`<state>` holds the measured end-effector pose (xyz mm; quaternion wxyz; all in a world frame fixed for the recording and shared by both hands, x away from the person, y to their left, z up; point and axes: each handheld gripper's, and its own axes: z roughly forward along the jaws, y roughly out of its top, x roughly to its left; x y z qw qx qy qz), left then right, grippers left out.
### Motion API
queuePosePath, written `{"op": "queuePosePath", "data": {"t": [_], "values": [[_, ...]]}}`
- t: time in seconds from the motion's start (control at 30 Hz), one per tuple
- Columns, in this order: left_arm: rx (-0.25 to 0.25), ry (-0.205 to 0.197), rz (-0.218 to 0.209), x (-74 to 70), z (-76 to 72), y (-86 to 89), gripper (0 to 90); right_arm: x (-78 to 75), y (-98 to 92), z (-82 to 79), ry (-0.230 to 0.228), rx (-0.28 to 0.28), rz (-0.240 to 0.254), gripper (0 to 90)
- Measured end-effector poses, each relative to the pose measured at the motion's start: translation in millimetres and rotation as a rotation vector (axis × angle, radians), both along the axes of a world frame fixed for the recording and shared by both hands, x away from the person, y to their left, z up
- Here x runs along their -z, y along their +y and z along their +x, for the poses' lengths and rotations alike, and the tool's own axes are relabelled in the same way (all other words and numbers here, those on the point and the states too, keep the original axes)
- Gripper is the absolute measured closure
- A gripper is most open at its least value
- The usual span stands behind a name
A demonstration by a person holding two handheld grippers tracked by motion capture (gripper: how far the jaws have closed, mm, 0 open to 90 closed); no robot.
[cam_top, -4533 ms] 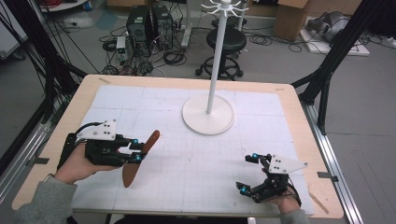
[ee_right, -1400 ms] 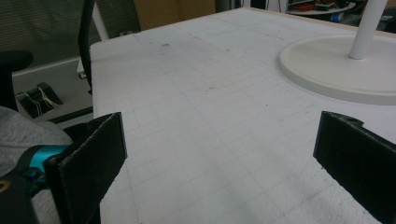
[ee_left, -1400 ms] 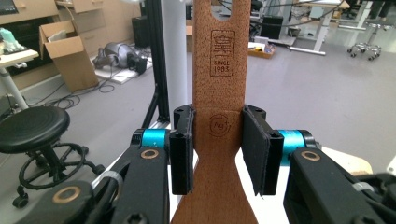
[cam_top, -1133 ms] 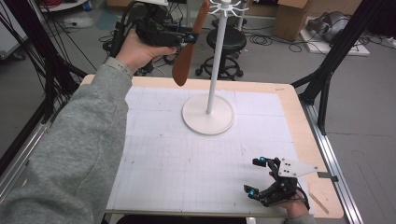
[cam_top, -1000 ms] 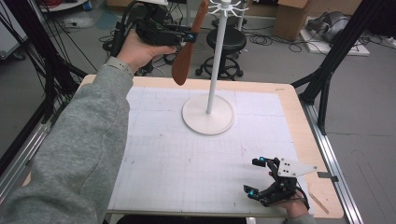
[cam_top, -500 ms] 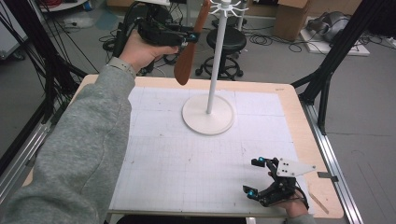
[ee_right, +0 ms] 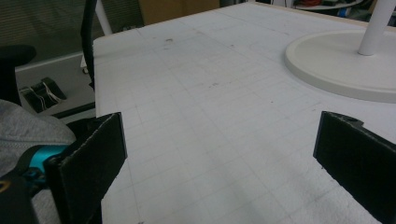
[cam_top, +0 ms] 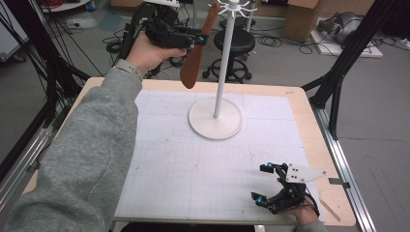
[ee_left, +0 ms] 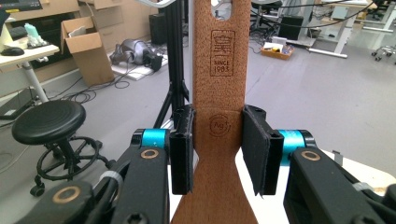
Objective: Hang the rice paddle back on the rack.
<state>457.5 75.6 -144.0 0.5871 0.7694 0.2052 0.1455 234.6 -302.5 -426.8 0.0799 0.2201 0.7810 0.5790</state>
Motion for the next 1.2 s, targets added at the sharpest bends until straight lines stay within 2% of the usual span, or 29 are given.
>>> {"op": "queuePosePath", "data": {"t": [0.33, 0.67, 1.2], "values": [[-0.017, 0.008, 0.014, 3.4, 1.0, -7.3, 65.5, -0.2, 0.7, 0.8, 0.001, -0.007, -0.003, 1.2], [-0.029, 0.021, 0.036, 6.6, 4.1, -6.5, 65.5, -0.2, 0.4, 1.2, 0.004, -0.006, -0.006, 1.2], [-0.04, 0.029, 0.018, 12.1, 5.3, -13.7, 65.3, 0.7, 2.3, 1.5, 0.009, -0.011, -0.015, 1.2]]}}
